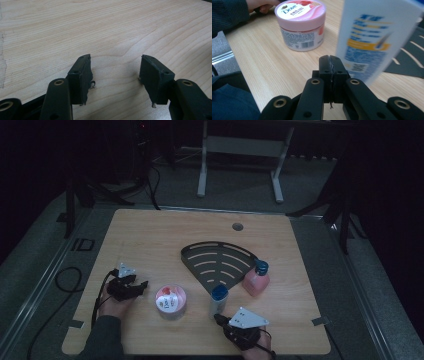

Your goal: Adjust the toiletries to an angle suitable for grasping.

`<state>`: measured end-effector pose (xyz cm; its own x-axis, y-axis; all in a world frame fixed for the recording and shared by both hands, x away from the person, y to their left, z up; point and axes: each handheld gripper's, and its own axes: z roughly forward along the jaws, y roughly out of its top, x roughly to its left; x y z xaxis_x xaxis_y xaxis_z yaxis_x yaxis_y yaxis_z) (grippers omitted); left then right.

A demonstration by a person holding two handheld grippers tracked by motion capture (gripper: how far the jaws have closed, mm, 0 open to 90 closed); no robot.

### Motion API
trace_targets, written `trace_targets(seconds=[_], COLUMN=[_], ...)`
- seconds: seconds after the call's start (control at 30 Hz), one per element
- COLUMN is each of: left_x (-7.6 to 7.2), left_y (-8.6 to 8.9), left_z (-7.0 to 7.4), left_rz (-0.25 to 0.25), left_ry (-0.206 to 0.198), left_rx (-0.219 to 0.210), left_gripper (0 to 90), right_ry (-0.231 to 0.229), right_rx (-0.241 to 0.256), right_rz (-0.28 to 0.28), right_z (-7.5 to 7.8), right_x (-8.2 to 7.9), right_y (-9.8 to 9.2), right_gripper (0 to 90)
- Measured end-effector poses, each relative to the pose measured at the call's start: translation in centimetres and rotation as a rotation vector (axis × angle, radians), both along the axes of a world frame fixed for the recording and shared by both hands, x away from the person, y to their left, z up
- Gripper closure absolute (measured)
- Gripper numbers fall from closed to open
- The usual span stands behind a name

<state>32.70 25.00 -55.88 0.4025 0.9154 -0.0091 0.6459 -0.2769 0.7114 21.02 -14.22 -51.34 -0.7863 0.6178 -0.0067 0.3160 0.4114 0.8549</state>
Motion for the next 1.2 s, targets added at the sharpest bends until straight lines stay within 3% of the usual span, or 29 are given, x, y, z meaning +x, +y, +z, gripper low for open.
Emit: trace_targets(seconds=[0.5,0.8,1.2], left_x=[0.0,0.0,0.0], left_y=[0.0,0.0,0.0], left_z=[0.0,0.0,0.0], left_rz=[-0.001,-0.001,-0.003], left_ry=[0.002,0.002,0.002], left_rx=[0.001,0.001,0.001], left_gripper=[42.8,42.8,42.8], right_ry=[-0.005,-0.022,-0.011], right_rx=[-0.010,-0.026,-0.032], right_rz=[-0.040,-0.084,-0.113], right_z=[-2.3,-2.6,-2.7], right_x=[0.8,0.9,0.9], right_y=[2.9,3.2,2.6], right_gripper=[89.7,89.8,89.8])
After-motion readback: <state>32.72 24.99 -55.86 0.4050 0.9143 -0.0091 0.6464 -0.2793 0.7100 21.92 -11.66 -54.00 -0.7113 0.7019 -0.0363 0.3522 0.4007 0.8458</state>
